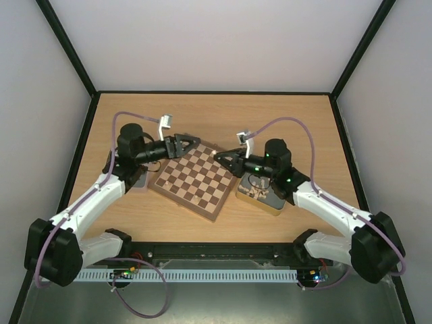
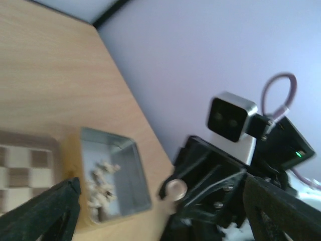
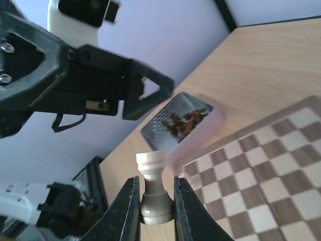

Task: Set up the chess pieces on the board
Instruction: Place the chess piece on the chessboard.

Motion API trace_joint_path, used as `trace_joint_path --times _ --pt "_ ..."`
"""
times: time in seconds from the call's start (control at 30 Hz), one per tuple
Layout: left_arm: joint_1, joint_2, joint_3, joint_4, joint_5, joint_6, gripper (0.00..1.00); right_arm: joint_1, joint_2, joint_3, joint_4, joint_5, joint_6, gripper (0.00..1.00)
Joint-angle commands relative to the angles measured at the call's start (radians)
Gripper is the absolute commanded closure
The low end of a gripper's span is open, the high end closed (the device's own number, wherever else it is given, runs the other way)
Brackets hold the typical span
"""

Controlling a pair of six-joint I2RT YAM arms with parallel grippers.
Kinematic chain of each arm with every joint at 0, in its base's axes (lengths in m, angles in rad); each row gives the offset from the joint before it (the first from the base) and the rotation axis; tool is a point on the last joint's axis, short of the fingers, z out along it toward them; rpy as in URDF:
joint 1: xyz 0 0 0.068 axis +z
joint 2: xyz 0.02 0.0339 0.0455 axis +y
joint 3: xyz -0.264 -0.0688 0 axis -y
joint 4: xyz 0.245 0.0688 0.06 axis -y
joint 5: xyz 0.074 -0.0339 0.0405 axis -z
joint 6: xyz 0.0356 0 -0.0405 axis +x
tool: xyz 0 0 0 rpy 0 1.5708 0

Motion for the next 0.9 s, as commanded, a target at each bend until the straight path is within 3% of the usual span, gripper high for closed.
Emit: trace_joint_path --times 0.0,0.17,0.47,0.67,0.77,0.83,0.87 --pt "-0.09 0.044 0.093 -0.115 0.151 0.068 0.15 0.057 0.068 0.1 -0.006 -0.132 -0.091 0.89" --pt "-0.106 0.072 0.136 -0.27 0.171 0.117 0.39 0.071 0.087 0.155 -0.114 -0.142 -0.184 0.89" --pt "-0.115 0.114 0.146 -0.34 0.214 0.15 0.83 0.075 0.109 0.178 -0.155 -0.141 -0.221 0.89" --pt "-0.118 0.119 0.147 -0.311 0.241 0.141 0.97 0.076 0.117 0.179 -0.167 -0.124 -0.223 0.89" --pt "-0.123 0.116 0.142 -0.306 0.244 0.14 0.98 0.077 0.118 0.176 -0.16 -0.109 -0.21 0.88" --pt "-0.125 0.113 0.139 -0.302 0.243 0.139 0.98 0.077 0.115 0.171 -0.15 -0.103 -0.199 0.83" --pt "-0.124 0.112 0.14 -0.306 0.237 0.144 0.98 0.077 0.114 0.167 -0.148 -0.091 -0.193 0.76"
